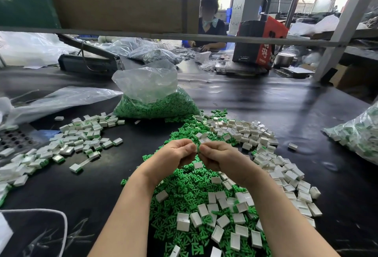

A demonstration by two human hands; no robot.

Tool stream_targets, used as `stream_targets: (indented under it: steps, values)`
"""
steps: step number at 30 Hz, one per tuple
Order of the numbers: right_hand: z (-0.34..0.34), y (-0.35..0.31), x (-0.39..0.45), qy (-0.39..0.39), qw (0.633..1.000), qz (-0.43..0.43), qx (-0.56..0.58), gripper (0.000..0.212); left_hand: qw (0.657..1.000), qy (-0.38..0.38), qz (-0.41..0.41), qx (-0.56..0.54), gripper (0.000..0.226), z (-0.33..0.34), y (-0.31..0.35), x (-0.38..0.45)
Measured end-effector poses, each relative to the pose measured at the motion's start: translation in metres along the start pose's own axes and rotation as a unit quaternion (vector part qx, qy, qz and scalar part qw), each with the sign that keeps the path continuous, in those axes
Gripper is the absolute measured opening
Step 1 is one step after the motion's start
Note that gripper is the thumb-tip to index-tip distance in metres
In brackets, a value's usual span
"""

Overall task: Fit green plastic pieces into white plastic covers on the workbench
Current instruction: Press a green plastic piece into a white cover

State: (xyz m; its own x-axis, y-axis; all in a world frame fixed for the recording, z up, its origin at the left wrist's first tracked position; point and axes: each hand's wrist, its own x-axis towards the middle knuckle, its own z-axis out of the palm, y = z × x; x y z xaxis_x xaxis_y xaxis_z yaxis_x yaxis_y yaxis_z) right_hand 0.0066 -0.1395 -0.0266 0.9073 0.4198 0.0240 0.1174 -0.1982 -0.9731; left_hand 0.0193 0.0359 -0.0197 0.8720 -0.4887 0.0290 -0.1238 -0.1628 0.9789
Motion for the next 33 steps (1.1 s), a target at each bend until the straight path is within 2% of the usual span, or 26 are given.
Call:
stream_targets:
  steps: [13,28,33]
  values:
    - [0.0006,0.0059,0.0033,-0.006,1.0,0.003,-0.023,0.036,0.997,-0.003,-0.007,0.075,0.029,0.0,0.0019,0.0009]
    - [0.0014,0.001,0.0009,-0.003,1.0,0.005,-0.009,0.029,1.0,-0.007,0.01,0.021,0.027,0.002,0.0072,-0.0015]
    - [0.0027,0.0046,0.0044,0.003,0.999,0.006,-0.049,0.03,0.999,0.003,0.008,0.034,0.022,0.0014,0.0071,-0.0013]
